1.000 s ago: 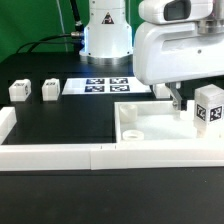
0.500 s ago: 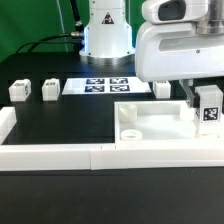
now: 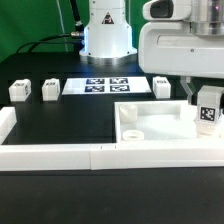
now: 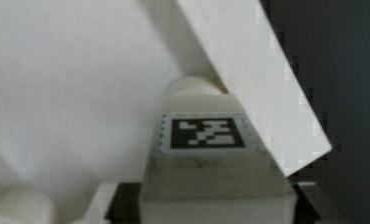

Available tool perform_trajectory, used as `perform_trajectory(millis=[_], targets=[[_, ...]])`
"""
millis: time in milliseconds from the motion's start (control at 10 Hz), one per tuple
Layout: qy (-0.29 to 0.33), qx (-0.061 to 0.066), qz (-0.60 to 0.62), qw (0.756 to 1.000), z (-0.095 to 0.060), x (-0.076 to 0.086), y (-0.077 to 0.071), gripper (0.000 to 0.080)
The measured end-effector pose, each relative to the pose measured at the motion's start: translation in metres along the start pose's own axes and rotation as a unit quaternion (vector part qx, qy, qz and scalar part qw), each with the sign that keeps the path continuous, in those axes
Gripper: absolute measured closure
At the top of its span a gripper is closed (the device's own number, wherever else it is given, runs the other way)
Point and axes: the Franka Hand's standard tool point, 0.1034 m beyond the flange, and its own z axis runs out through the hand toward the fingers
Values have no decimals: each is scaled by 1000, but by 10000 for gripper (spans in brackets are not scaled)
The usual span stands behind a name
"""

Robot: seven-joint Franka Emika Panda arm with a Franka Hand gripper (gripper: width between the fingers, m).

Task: Assemble square table

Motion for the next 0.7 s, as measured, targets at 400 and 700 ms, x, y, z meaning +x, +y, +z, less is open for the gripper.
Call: perform_trajectory(millis=[400,700], targets=[[-3,4,255,967,1,-2,0,509],[-6,17,401,916,1,-6,-2,508]])
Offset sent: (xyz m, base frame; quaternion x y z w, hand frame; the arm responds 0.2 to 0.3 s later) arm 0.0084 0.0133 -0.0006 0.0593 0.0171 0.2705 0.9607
